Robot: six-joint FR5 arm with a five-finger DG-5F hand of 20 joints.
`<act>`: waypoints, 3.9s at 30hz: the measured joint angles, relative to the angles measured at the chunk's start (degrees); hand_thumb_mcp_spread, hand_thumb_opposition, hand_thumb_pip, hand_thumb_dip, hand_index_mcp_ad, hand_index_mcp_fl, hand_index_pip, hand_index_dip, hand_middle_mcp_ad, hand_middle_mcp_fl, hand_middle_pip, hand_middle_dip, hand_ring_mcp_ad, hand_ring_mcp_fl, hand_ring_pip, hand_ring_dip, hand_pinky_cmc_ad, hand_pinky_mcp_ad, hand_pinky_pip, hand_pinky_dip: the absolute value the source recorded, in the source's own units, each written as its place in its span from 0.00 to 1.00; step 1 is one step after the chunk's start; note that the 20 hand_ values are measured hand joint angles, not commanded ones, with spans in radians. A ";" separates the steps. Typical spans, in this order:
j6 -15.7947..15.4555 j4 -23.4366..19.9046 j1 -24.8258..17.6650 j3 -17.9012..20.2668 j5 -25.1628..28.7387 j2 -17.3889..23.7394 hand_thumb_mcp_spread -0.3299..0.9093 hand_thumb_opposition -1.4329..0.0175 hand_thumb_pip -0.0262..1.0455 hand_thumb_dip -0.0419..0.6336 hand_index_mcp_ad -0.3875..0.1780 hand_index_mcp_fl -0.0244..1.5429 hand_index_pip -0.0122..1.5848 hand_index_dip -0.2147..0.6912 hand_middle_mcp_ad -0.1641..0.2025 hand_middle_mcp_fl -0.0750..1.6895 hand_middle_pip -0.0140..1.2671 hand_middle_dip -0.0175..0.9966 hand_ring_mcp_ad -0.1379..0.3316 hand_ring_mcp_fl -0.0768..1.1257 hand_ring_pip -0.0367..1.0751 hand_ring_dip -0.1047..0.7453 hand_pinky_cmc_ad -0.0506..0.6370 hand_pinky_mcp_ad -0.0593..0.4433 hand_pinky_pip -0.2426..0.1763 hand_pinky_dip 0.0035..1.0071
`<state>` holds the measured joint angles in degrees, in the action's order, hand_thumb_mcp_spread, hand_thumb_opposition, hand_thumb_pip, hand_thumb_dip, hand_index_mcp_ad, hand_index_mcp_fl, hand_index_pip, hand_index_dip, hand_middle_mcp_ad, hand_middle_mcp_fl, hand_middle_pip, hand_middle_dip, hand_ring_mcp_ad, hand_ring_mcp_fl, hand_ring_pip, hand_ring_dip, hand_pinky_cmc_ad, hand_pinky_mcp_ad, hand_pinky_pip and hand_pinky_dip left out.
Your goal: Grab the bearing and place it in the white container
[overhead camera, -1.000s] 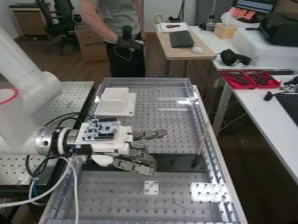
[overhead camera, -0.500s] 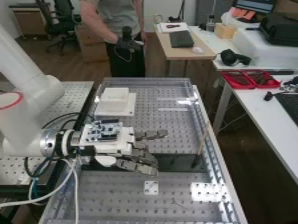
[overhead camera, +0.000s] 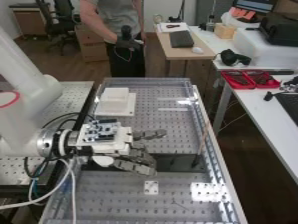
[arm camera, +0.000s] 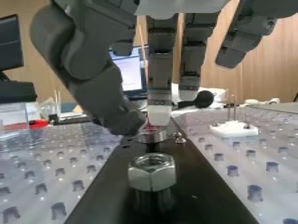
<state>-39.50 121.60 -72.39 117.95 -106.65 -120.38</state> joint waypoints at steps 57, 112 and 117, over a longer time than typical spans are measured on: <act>0.77 -0.27 0.05 0.46 1.13 -1.30 0.67 0.37 0.82 0.58 0.44 0.02 0.15 0.02 0.59 0.11 0.91 0.63 0.47 0.07 0.63 0.66 0.53 0.55 0.37 0.26; 2.88 -5.88 -1.11 2.56 2.57 3.47 0.64 0.39 0.72 0.53 0.43 0.02 0.19 0.02 0.59 0.32 0.87 0.60 0.47 0.17 0.65 0.67 0.58 0.55 0.44 0.22; 2.68 -5.07 -2.13 2.94 2.89 6.54 0.64 0.39 0.72 0.53 0.41 0.02 0.19 0.02 0.60 0.34 0.87 0.60 0.47 0.19 0.65 0.67 0.60 0.55 0.47 0.22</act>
<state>-36.82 116.53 -74.52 120.90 -103.76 -113.84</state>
